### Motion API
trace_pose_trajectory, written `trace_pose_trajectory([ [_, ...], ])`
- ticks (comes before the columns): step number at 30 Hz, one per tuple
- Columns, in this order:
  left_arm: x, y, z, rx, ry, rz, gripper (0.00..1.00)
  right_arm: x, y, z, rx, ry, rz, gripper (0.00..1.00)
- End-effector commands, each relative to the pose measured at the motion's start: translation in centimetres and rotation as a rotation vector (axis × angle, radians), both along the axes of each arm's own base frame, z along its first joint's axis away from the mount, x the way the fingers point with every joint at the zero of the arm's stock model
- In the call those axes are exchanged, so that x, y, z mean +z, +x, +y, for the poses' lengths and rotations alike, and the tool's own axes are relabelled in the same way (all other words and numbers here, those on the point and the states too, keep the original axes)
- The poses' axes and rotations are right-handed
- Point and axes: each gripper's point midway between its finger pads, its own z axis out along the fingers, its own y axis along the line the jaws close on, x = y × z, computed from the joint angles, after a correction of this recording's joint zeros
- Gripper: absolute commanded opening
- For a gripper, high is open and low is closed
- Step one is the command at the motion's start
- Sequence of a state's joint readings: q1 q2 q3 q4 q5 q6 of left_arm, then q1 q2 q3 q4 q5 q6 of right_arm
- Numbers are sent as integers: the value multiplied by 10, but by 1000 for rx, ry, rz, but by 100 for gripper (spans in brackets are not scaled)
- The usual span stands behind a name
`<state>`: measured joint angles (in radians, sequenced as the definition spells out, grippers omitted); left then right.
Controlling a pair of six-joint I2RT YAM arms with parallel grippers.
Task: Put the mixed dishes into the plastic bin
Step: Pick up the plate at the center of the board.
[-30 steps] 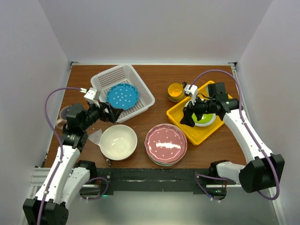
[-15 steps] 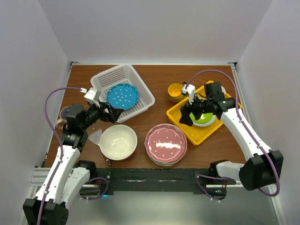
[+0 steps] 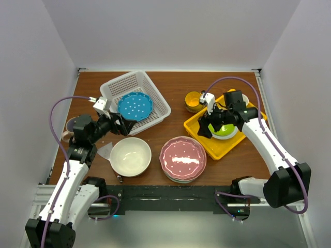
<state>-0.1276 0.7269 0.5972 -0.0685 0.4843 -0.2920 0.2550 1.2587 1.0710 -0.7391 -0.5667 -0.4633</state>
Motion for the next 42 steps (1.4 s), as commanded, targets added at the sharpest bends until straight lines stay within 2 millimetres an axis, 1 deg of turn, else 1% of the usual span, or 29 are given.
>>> trace_pose_trajectory([
  [1, 10, 2, -4, -25, 2, -57, 100, -3, 3, 2, -8, -1, -2, 88],
  [15, 9, 1, -5, -30, 1, -55, 100, -12, 8, 3, -29, -13, 26, 88],
  [23, 9, 1, -5, -33, 1, -54, 100, -22, 11, 6, -43, -8, 82, 86],
  [26, 8, 1, -6, -36, 1, -51, 100, -30, 8, 12, -15, 2, 119, 83],
  [27, 8, 1, -6, -35, 0, -50, 100, -33, 4, 14, -1, 0, 139, 83],
  [29, 8, 1, -5, -34, 0, -48, 100, -39, 1, 22, 32, 1, 164, 79],
  [31, 8, 1, -6, -36, 1, -49, 100, -45, -2, 27, 58, -5, 187, 74],
  [34, 7, 2, -5, -34, 2, -48, 100, -50, -7, 34, 96, -10, 210, 70],
  [35, 7, 2, -5, -34, 2, -48, 100, -51, -9, 37, 108, -10, 214, 67],
  [37, 7, 2, -6, -36, 1, -48, 100, -51, -10, 39, 120, -16, 214, 65],
  [38, 7, 2, -6, -36, 1, -48, 100, -53, -12, 40, 128, -18, 220, 61],
  [40, 7, 2, -6, -36, 1, -46, 100, -53, -13, 42, 137, -23, 222, 58],
  [41, 7, 2, -6, -36, 3, -47, 100, -54, -14, 44, 146, -23, 224, 54],
  [42, 7, 1, -6, -37, 1, -48, 100, -54, -15, 44, 150, -24, 226, 53],
])
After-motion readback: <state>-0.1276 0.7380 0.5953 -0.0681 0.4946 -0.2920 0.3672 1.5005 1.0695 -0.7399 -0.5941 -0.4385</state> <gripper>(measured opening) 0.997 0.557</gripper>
